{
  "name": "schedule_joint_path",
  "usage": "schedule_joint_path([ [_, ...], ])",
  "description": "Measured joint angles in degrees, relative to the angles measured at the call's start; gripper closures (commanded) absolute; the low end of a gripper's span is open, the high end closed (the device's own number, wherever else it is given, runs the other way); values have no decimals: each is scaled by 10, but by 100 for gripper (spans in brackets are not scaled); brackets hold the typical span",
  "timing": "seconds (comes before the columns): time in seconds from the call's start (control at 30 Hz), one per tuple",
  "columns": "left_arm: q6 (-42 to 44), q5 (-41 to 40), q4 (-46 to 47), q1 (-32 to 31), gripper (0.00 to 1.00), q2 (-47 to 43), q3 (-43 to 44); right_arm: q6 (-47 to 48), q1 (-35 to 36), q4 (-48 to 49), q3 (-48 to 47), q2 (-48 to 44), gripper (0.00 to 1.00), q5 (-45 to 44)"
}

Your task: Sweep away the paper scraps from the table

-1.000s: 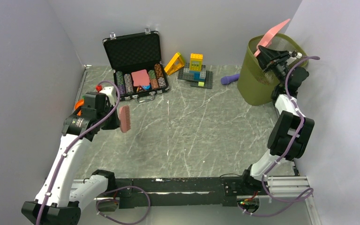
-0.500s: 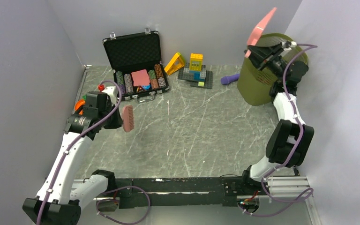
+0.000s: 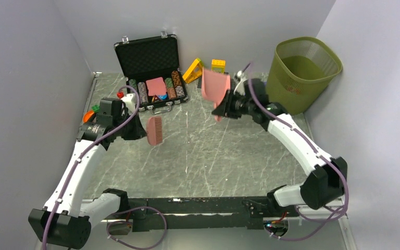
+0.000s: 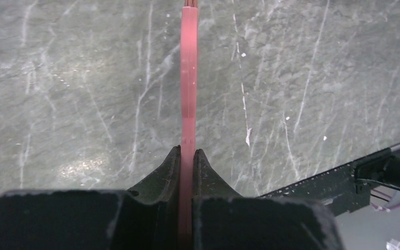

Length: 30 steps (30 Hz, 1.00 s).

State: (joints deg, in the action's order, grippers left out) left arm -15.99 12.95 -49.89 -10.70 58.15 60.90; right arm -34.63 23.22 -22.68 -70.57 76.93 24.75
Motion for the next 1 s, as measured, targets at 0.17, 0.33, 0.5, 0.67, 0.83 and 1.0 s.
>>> schedule_joint_path([
  [0.17,-5,44,15,0,100,13,-10,64,35,-89,89,56,96,-154],
  [0.33,-16,78,31,0,100,21,-23,82,45,-134,143,66,93,-272],
  [0.5,-24,97,40,0,100,30,-27,89,44,-127,141,78,91,-330],
  [0.67,-29,106,47,0,100,35,-28,93,44,-123,110,152,67,-352],
  [0.83,-30,112,49,0,100,36,-32,94,44,-117,77,194,10,-349],
  [1.0,-32,114,51,0,100,36,-35,98,44,-96,82,157,6,-344],
])
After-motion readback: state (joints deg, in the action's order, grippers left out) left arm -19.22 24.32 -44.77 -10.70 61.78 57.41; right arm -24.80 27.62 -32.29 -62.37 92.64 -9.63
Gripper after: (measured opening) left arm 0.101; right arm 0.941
